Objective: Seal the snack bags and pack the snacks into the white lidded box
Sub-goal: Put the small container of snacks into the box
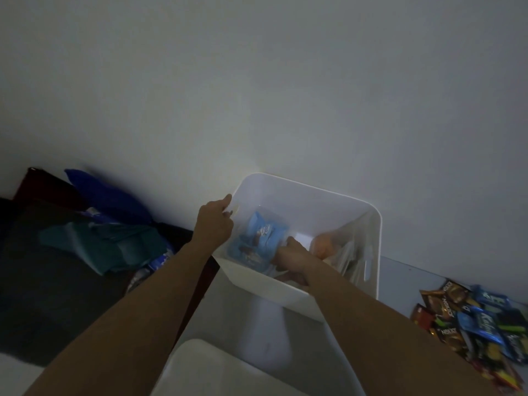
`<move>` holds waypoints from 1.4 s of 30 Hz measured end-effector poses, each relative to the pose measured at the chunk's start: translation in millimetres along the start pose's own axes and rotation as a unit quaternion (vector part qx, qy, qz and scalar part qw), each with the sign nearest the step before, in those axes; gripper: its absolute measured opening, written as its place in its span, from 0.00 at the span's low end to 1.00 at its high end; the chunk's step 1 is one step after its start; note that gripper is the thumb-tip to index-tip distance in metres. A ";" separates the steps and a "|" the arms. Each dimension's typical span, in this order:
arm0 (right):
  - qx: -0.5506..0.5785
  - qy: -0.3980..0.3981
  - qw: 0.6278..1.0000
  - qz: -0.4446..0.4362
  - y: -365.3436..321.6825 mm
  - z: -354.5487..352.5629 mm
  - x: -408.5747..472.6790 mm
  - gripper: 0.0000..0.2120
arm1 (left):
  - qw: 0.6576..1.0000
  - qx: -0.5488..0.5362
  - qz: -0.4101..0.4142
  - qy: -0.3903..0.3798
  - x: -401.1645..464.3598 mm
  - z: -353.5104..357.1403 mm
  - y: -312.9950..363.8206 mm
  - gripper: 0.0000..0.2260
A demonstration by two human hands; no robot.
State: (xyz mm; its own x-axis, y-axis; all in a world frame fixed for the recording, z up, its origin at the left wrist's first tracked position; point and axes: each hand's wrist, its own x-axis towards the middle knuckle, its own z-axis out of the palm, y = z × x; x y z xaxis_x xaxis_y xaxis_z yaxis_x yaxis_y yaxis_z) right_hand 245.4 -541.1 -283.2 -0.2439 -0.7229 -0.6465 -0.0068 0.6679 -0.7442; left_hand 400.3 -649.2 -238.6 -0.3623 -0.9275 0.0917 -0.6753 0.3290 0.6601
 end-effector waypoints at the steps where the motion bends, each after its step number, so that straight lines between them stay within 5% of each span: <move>1: 0.000 -0.004 1.000 -0.005 -1.1 1.8 0.7 0.23 | 1.000 -0.009 -0.007 0.005 0.9 0.3 -1.1 0.21; 26: -0.026 -0.040 0.999 0.024 16.3 5.4 41.3 0.37 | 0.999 -0.041 -0.019 0.009 -4.4 6.7 -3.9 0.24; 29: -0.036 -0.018 0.999 0.024 -1.2 5.6 10.8 0.30 | 0.999 -0.037 -0.023 0.005 -5.4 5.9 -0.7 0.23; 32: -0.021 0.017 1.000 -0.008 -20.4 -2.8 -23.1 0.07 | 0.999 -0.023 -0.018 0.028 -8.7 2.2 2.2 0.22; 36: -0.014 0.026 0.998 -0.051 -38.9 -36.4 -65.8 0.11 | 0.989 0.072 0.076 0.103 -15.1 3.2 17.7 0.17; 42: 0.018 0.094 0.991 -0.097 -28.4 -116.9 -131.0 0.16 | 0.988 0.022 0.138 0.064 -33.0 31.0 99.0 0.18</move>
State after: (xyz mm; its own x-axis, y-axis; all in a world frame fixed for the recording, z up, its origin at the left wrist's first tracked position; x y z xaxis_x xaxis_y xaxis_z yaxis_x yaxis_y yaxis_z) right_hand 164.2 -444.6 -157.7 -0.4180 -0.7886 -0.4510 -0.0372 0.5109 -0.8588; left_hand 325.4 -580.5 -199.4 -0.4534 -0.8158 0.3590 -0.5903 0.5766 0.5649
